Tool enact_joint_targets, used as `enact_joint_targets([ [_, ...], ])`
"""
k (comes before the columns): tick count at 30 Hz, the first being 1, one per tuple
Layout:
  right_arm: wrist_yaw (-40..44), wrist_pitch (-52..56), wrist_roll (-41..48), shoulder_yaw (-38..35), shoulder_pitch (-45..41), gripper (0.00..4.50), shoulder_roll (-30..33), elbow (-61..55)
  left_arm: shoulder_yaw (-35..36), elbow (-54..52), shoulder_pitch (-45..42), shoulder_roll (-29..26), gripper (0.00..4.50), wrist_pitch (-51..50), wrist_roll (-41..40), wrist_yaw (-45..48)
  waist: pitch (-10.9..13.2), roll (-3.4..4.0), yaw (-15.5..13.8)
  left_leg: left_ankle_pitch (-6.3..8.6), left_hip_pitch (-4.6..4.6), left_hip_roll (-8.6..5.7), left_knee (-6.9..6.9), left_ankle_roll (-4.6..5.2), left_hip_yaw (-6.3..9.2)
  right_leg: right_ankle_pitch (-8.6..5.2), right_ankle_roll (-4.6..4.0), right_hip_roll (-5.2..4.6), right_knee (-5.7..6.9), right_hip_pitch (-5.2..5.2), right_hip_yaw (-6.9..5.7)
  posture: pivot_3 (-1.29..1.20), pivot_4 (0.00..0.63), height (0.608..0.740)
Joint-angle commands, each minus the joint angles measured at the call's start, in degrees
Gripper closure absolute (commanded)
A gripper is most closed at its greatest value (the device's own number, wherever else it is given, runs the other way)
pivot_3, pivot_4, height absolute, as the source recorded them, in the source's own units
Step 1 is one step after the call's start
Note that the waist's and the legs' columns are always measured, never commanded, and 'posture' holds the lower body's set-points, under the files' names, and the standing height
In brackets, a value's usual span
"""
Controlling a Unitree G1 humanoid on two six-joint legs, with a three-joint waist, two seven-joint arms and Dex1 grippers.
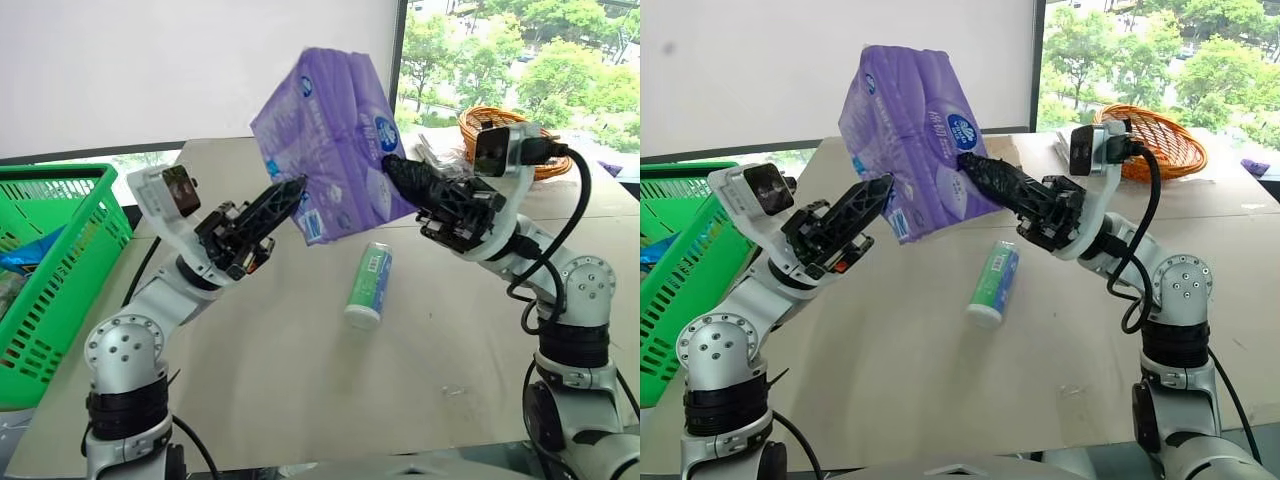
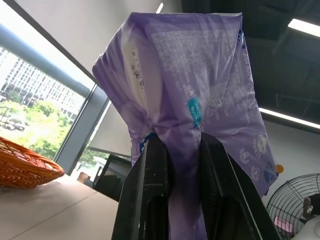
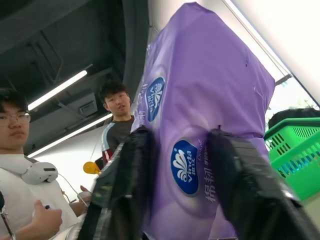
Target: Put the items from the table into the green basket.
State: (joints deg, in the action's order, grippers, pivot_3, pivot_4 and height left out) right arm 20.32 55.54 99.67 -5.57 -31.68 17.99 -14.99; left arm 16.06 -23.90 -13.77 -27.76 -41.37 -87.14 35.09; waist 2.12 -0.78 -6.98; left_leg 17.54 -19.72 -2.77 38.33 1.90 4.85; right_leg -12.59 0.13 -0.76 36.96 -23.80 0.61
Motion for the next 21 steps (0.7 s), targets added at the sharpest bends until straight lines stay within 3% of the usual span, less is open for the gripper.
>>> enact_joint_targets([
  [1, -0.33, -0.10, -0.88, 0.09, 0.22, 1.22, 1.39, -0.62, 0.13, -1.68, -0.82, 0.19, 4.22, 0.78, 0.32, -0.89, 0.00, 0.00, -0.03, 0.00, 0.00, 0.00, 0.00, 0.00, 0.00, 0.00, 0.00, 0.00, 0.00, 0.00, 0.00, 0.18, 0.000, 0.740],
  [5, 3.72, -0.31, -6.31, -2.28, 2.95, 1.22, 6.38, 0.54, 3.97, -1.01, -0.68, -1.43, 4.22, 3.22, 3.26, -4.05, 0.00, -0.01, -0.09, 0.01, -0.01, 0.00, 0.00, 0.02, 0.01, -0.01, 0.00, -0.01, -0.02, 0.00, 0.00, 0.18, 0.000, 0.740],
  [10, 23.67, -10.80, -34.03, 2.64, 7.84, 1.22, 21.26, -3.21, 12.73, -1.48, 0.29, -9.32, 4.22, 6.13, 12.12, -9.30, 0.03, 0.03, -0.01, 0.04, -0.04, 0.02, 0.00, 0.06, -0.04, -0.06, 0.00, -0.01, -0.08, -0.01, 0.01, 0.17, 0.000, 0.740],
  [12, 32.38, -18.43, -43.90, 4.90, 10.19, 1.22, 26.20, -4.81, 16.86, -0.97, 0.87, -14.25, 4.22, 7.92, 19.67, -12.06, 0.05, 0.03, 0.02, 0.04, -0.03, 0.06, -0.02, 0.06, -0.08, -0.05, 0.03, 0.02, -0.11, -0.01, 0.03, 0.18, 0.000, 0.740],
  [14, 37.24, -23.29, -48.32, 5.22, 10.82, 1.22, 27.46, -4.61, 20.06, 1.42, 1.70, -19.05, 4.22, 9.64, 29.10, -15.90, 0.07, 0.05, 0.08, 0.04, -0.02, 0.16, -0.04, 0.05, -0.06, -0.08, 0.09, 0.11, -0.16, -0.01, 0.00, 0.19, 0.000, 0.740],
  [18, 40.47, -24.11, -47.81, 3.47, 8.93, 1.22, 25.90, -4.22, 25.20, 9.11, 6.49, -27.00, 4.22, 18.40, 54.06, -22.50, 0.18, 0.11, -0.03, 0.04, -0.01, 0.21, -0.08, 0.04, -0.07, -0.07, 0.09, 0.13, -0.16, -0.04, 0.03, 0.24, 0.000, 0.740],
  [21, 40.98, -23.02, -46.58, 3.62, 6.63, 1.22, 23.84, -3.85, 31.16, 14.82, 9.24, -27.06, 4.22, 25.37, 65.76, -27.94, 0.27, 0.08, -0.57, 0.05, -0.02, 0.22, -0.13, 0.03, -0.03, -0.09, 0.06, 0.12, -0.17, -0.05, 0.01, 0.25, 0.000, 0.740],
])
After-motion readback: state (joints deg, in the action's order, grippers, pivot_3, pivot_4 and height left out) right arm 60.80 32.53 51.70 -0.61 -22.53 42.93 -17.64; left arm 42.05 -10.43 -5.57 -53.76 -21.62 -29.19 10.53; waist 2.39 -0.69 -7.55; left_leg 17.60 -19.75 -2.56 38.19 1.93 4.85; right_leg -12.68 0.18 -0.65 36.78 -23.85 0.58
